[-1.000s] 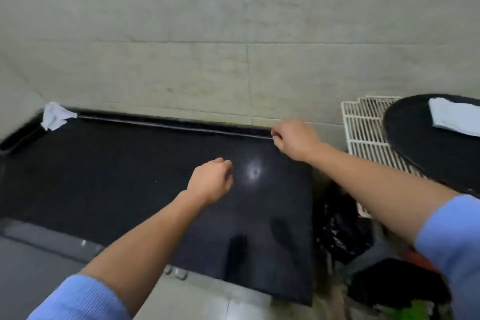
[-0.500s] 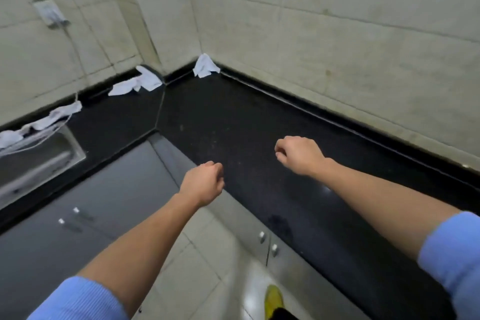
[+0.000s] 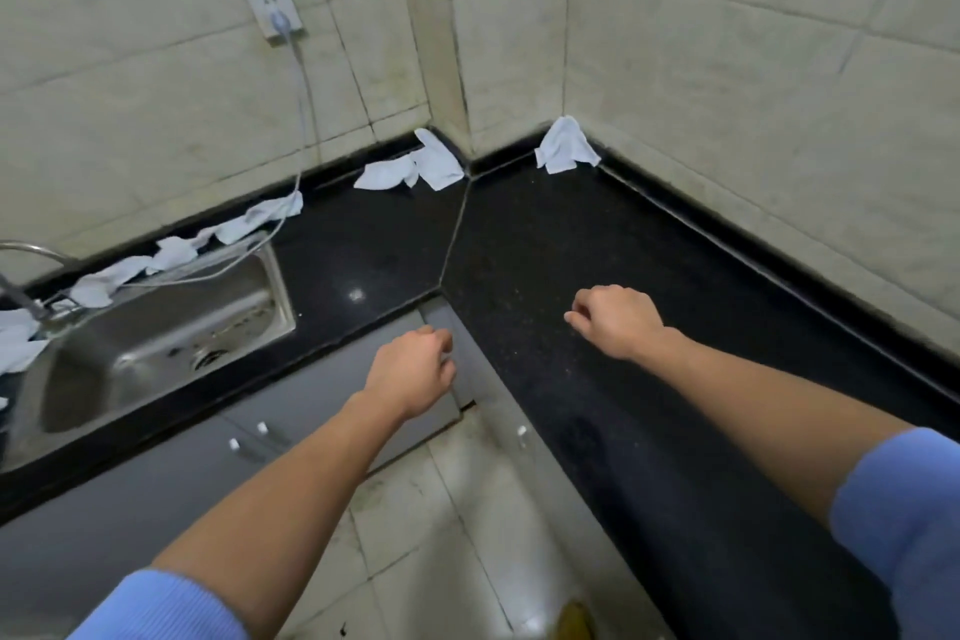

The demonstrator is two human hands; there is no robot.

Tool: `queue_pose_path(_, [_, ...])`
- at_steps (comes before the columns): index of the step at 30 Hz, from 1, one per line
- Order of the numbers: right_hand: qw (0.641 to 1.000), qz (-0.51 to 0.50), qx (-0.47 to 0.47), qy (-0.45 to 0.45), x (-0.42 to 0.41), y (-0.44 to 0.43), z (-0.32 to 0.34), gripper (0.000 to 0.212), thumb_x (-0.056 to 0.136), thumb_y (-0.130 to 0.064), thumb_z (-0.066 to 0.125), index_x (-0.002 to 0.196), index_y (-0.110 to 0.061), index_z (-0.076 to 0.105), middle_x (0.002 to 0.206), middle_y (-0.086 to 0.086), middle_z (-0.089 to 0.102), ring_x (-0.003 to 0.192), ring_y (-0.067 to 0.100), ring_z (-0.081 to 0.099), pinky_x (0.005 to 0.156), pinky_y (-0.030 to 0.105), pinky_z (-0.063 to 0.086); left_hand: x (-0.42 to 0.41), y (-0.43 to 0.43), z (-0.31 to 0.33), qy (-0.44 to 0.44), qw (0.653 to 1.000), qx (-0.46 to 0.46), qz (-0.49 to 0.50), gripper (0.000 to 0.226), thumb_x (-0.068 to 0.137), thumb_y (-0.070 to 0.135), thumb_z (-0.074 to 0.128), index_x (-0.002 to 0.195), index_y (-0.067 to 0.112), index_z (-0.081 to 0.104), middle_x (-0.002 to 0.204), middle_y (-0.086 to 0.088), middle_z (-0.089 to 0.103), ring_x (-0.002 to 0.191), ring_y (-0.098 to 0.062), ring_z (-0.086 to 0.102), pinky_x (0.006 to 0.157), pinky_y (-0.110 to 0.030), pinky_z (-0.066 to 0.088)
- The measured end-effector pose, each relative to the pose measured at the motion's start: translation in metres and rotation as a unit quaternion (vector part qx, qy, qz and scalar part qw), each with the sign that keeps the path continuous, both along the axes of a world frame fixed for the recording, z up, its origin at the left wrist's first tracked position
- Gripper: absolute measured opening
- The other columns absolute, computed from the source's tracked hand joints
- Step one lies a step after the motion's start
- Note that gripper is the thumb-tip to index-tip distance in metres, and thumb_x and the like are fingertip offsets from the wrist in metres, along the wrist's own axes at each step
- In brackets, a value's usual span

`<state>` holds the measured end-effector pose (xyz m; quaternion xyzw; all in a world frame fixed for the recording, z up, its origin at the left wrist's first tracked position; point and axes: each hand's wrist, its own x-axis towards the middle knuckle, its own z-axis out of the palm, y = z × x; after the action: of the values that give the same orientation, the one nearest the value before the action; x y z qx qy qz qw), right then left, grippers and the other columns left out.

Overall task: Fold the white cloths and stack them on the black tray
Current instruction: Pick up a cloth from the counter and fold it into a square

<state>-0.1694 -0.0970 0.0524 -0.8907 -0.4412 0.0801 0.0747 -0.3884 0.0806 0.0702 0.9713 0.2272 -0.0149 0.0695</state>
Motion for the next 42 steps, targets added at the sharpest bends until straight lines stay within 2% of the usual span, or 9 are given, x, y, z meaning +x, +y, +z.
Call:
queue_pose_path(7, [0.999, 0.026, -0.028, 0.01, 0.036, 0.114, -0.008, 0.026, 0.095, -0.047, 0.046, 0.099, -0.026, 0.061, 0.094, -0.004, 0.063, 0.082, 0.017, 0.06, 0.069, 0.035, 0.051, 0.025, 0.093, -0.006, 0.005, 1.0, -0.003, 0.03, 0.025, 0.091, 0.032, 0.048, 0.11, 0.02, 0.059, 0.111, -0.003, 0.06, 0.102, -0.028, 0.059, 0.079, -0.035, 0.047])
queue_pose_path(10, [0.999, 0.012, -0.04, 0.013, 0.052, 0.161, -0.017, 0.023, 0.095, -0.046, 0.047, 0.099, -0.027, 0.06, 0.093, -0.004, 0.063, 0.08, 0.016, 0.06, 0.067, 0.034, 0.05, 0.046, 0.145, -0.011, 0.003, 1.0, -0.005, 0.018, 0.02, 0.09, 0.032, 0.049, 0.103, 0.021, 0.058, 0.105, -0.002, 0.059, 0.098, -0.028, 0.059, 0.074, -0.036, 0.046])
queue_pose_path(17, [0.996, -0.063, -0.06, 0.001, 0.097, 0.258, -0.025, 0.026, 0.095, -0.044, 0.046, 0.106, -0.025, 0.061, 0.108, 0.0, 0.063, 0.097, 0.024, 0.061, 0.073, 0.035, 0.046, 0.108, 0.274, -0.007, -0.012, 0.999, -0.006, -0.045, 0.017, 0.091, 0.032, 0.049, 0.099, 0.019, 0.057, 0.103, -0.002, 0.059, 0.095, -0.026, 0.059, 0.075, -0.035, 0.045])
queue_pose_path(21, [0.992, -0.115, -0.049, 0.011, 0.118, 0.287, -0.027, 0.029, 0.094, -0.044, 0.047, 0.109, -0.024, 0.06, 0.111, 0.002, 0.061, 0.1, 0.026, 0.06, 0.075, 0.036, 0.048, 0.152, 0.328, -0.006, -0.007, 0.996, -0.014, -0.09, 0.018, 0.09, 0.032, 0.049, 0.1, 0.019, 0.058, 0.103, -0.002, 0.059, 0.095, -0.026, 0.059, 0.076, -0.036, 0.045])
queue_pose_path(25, [0.984, -0.165, -0.063, 0.025, 0.155, 0.292, -0.033, 0.031, 0.094, -0.043, 0.049, 0.115, -0.022, 0.057, 0.113, 0.004, 0.058, 0.098, 0.027, 0.06, 0.078, 0.039, 0.051, 0.201, 0.348, -0.018, 0.0, 0.991, -0.048, -0.124, 0.017, 0.09, 0.031, 0.05, 0.098, 0.019, 0.059, 0.1, 0.0, 0.058, 0.091, -0.024, 0.058, 0.075, -0.036, 0.047])
queue_pose_path(31, [0.966, -0.248, -0.063, 0.039, 0.246, 0.309, -0.054, 0.041, 0.091, -0.041, 0.053, 0.127, -0.021, 0.05, 0.122, 0.009, 0.052, 0.106, 0.031, 0.058, 0.084, 0.04, 0.049, 0.268, 0.361, -0.047, 0.027, 0.982, -0.101, -0.156, 0.016, 0.091, 0.032, 0.052, 0.099, 0.02, 0.059, 0.098, 0.001, 0.057, 0.088, -0.02, 0.058, 0.077, -0.039, 0.051])
queue_pose_path(37, [0.945, -0.317, -0.013, 0.084, 0.363, 0.362, -0.095, 0.049, 0.091, -0.037, 0.055, 0.133, -0.013, 0.046, 0.129, 0.017, 0.047, 0.115, 0.038, 0.051, 0.086, 0.043, 0.046, 0.325, 0.4, -0.074, 0.058, 0.985, -0.106, -0.126, 0.015, 0.091, 0.03, 0.051, 0.098, 0.02, 0.058, 0.095, 0.003, 0.056, 0.085, -0.018, 0.057, 0.07, -0.033, 0.046])
queue_pose_path(42, [0.922, -0.372, 0.025, 0.102, 0.434, 0.395, -0.134, 0.066, 0.088, -0.046, 0.058, 0.14, -0.013, 0.034, 0.139, 0.018, 0.033, 0.126, 0.041, 0.037, 0.096, 0.052, 0.041, 0.354, 0.42, -0.102, 0.085, 0.984, -0.118, -0.099, 0.015, 0.09, 0.031, 0.051, 0.098, 0.019, 0.057, 0.094, 0.002, 0.056, 0.084, -0.019, 0.057, 0.067, -0.031, 0.043])
